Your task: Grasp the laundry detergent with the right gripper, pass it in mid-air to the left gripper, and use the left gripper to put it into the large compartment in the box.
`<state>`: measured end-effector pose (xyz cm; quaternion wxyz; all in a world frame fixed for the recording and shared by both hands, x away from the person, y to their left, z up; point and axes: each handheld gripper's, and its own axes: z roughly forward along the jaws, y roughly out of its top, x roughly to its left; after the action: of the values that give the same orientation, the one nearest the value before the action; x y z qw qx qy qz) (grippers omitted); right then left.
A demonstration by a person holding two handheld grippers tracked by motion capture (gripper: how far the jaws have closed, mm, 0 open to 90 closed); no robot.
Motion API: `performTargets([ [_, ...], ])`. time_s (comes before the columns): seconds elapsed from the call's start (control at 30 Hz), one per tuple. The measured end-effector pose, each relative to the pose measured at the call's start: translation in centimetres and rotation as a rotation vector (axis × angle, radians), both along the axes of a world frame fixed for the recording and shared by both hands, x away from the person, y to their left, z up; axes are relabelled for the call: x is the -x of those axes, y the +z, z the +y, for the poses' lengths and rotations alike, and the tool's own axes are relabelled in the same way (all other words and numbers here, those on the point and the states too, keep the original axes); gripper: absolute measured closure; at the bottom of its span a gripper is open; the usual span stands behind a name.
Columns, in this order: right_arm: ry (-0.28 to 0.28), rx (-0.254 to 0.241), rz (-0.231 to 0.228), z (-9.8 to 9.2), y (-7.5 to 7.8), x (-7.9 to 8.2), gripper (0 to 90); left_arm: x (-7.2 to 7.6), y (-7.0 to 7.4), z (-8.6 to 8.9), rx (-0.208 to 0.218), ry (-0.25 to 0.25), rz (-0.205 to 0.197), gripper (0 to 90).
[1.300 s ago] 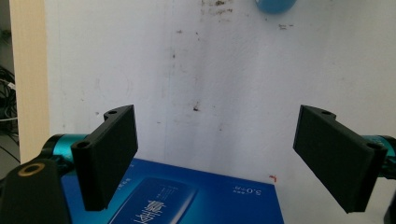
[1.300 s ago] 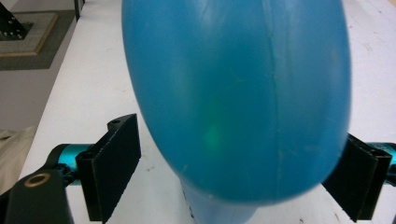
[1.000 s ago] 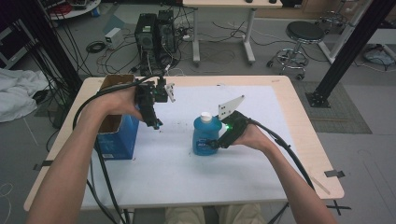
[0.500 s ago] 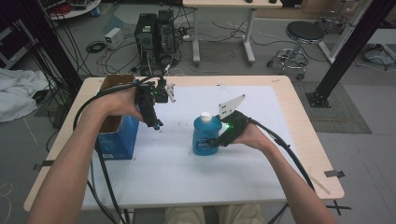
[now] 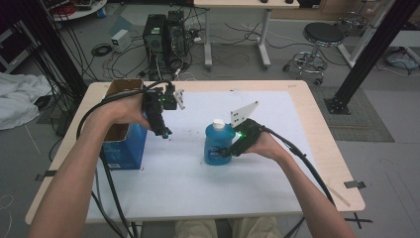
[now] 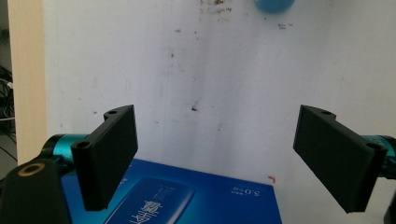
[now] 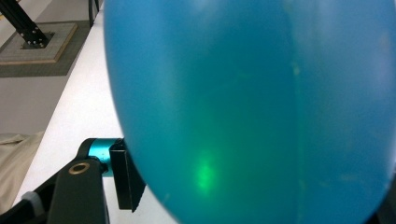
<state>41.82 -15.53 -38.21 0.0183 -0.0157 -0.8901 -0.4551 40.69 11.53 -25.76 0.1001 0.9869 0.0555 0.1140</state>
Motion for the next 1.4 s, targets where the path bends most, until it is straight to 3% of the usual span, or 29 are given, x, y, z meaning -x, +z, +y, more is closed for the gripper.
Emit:
performTargets([
  [0.27,0.005,0.003,0.015,-0.02,-0.08,-0.1,31.1,0.0,-0.18,0.1,-0.002,0.005,0.005,13.9],
  [1.4,0.017,0.012,0.003,-0.09,-0.09,-0.22,43.7,0.3,0.05,0.16,0.015,0.0,-0.007,13.9],
])
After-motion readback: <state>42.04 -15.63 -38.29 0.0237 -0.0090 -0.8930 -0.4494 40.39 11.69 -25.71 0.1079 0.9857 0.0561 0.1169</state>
